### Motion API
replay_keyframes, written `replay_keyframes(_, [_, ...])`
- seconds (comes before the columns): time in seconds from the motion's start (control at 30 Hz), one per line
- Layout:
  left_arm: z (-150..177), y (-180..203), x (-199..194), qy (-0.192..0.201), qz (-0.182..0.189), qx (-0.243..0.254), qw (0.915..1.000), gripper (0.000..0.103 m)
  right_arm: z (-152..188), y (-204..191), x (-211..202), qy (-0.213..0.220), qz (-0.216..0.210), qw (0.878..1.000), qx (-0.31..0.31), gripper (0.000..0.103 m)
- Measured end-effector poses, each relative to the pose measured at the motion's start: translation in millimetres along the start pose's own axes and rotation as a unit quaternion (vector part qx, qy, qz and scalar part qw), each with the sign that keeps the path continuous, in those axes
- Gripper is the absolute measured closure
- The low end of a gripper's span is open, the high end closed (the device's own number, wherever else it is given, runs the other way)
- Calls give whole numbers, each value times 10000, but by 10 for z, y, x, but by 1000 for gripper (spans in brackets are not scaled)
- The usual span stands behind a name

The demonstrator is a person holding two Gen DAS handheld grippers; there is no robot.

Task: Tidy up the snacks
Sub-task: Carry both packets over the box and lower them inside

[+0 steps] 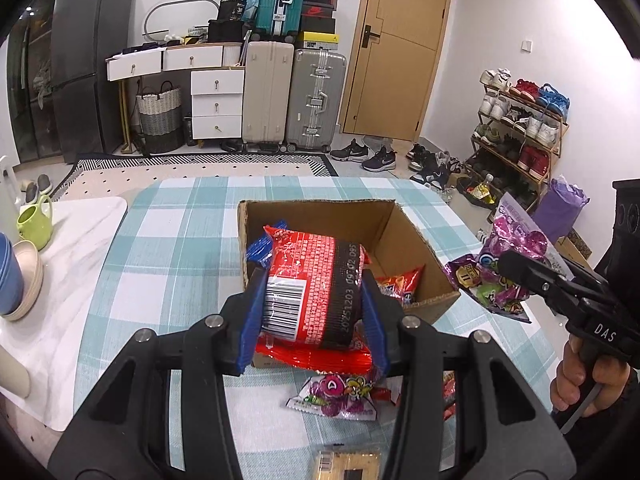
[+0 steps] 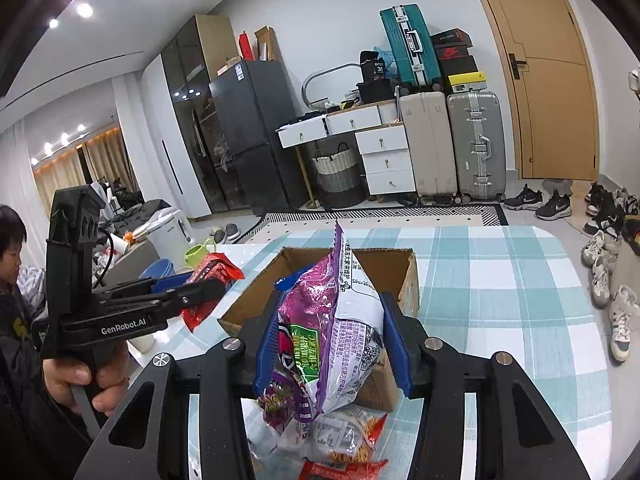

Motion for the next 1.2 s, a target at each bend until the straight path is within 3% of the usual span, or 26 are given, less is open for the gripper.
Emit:
replay_keyframes(0.47, [-274, 45, 352, -5, -14, 98, 10000, 62, -181, 42, 220, -18, 10, 10000, -54, 56])
replay_keyframes(1.2, [-320, -102, 1046, -273, -162, 86, 9995, 62, -203, 285, 908, -299, 49, 9995, -126, 56])
Point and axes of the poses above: each gripper's, at about its wrist camera, not at the fingertips, and x roughly the way its jaws point, y to its right, z to its underside, the point moved 3 cm from there along x, roughly the way its jaws point, and after that the axes turned 2 degrees about -z, right-handed, at the moved point
